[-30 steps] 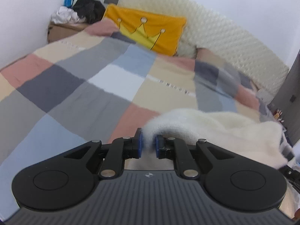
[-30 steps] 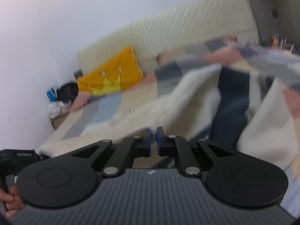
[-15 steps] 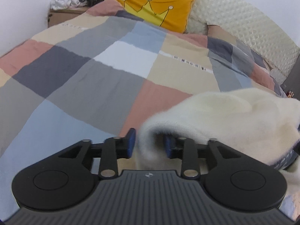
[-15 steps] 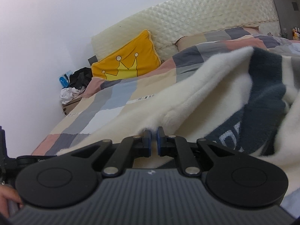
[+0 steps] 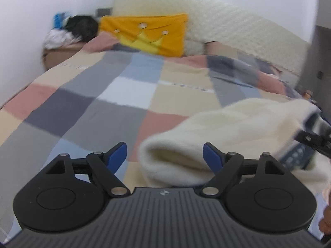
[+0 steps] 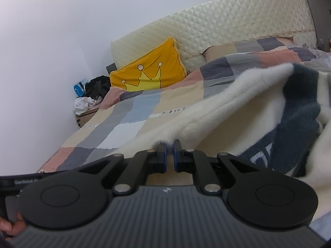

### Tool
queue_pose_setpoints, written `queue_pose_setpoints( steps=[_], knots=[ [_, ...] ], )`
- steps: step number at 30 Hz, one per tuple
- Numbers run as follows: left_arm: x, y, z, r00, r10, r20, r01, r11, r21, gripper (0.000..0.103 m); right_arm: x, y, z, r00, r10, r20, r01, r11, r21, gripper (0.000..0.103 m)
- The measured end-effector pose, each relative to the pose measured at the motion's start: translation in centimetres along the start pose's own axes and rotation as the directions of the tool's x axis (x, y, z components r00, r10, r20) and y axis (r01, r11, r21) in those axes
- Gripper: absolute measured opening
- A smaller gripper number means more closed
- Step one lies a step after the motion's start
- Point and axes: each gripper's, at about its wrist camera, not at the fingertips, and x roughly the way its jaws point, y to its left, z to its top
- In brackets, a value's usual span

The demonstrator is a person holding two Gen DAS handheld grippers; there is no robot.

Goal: Fold large clothes
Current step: 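Lift the sweater with both grippers and pull it apart to unfold, then raise the held sweater high with both grippers and shake it out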

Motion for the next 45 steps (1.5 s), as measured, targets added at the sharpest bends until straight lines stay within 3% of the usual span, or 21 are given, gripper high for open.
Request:
queue_pose_setpoints(
  steps=[7,12,15,22,25,28,31,33,34,36,41,44,45],
  knots=[
    [0.1,-4.3,-2.5,0.993,-0.118,-0.029,0.121,0.987,0.109,0.085,-0.7,0.3,0.1,1.0,-0.01,0.017,0.01,1.0,0.004,0.01],
    [0.7,-7.9,-4.1,0.998,-0.068,0.015,0.062,0.965,0.255,0.085,-0.9,0.0,0.0,1.0,0.003,0.027,-0.003,1.0,0.016,0.01],
    [1.6,-9.3,-4.6,0.998,-0.017,0.055,0.0,0.956,0.293,0.085,-1.2,-0.1,0.1,0.999,0.011,0.041,-0.012,1.0,0.025,0.01],
    [3.3,-9.0,-3.7,0.988,0.089,0.129,-0.117,0.968,0.221,0.085,-1.8,0.4,-0.1,0.995,-0.063,0.078,0.063,0.998,-0.006,0.01],
    [2.5,-7.7,-3.0,0.973,0.104,0.207,-0.138,0.978,0.158,0.085,-1.7,0.3,-0.2,0.994,-0.079,0.081,0.079,0.997,-0.002,0.01],
    [2.4,-6.2,-2.0,0.97,0.11,0.217,-0.132,0.987,0.089,0.082,-1.7,0.8,-0.4,0.991,-0.099,0.09,0.102,0.994,-0.031,0.01],
    [3.1,-5.4,-1.6,0.974,0.121,0.192,-0.133,0.99,0.048,0.055,-1.5,2.2,-0.8,0.986,-0.128,0.103,0.14,0.983,-0.122,0.01],
    [3.6,-5.0,-1.5,0.98,0.105,0.169,-0.113,0.993,0.036,0.023,-1.3,2.6,-1.0,0.988,-0.125,0.091,0.138,0.979,-0.148,0.01],
    [3.6,-5.0,-1.5,0.982,0.094,0.167,-0.101,0.994,0.036,0.018,-1.2,2.8,-1.2,0.988,-0.127,0.09,0.141,0.977,-0.163,0.01],
    [3.0,-5.3,-1.6,0.978,0.09,0.191,-0.101,0.994,0.048,0.011,-1.1,3.2,-1.4,0.987,-0.137,0.082,0.151,0.97,-0.193,0.01],
    [0.9,-5.6,-1.3,0.969,0.044,0.245,-0.06,0.996,0.06,0.008,-1.0,3.4,-1.6,0.984,-0.154,0.085,0.17,0.961,-0.217,0.016],
    [-0.4,-5.7,-1.3,0.965,0.023,0.261,-0.04,0.997,0.059,0.007,-0.8,4.0,-2.0,0.983,-0.159,0.095,0.179,0.948,-0.262,0.047],
    [-1.0,-5.7,-1.3,0.963,0.017,0.269,-0.035,0.998,0.061,0.007,-0.8,4.3,-2.1,0.982,-0.158,0.102,0.181,0.942,-0.282,0.051]
  ],
)
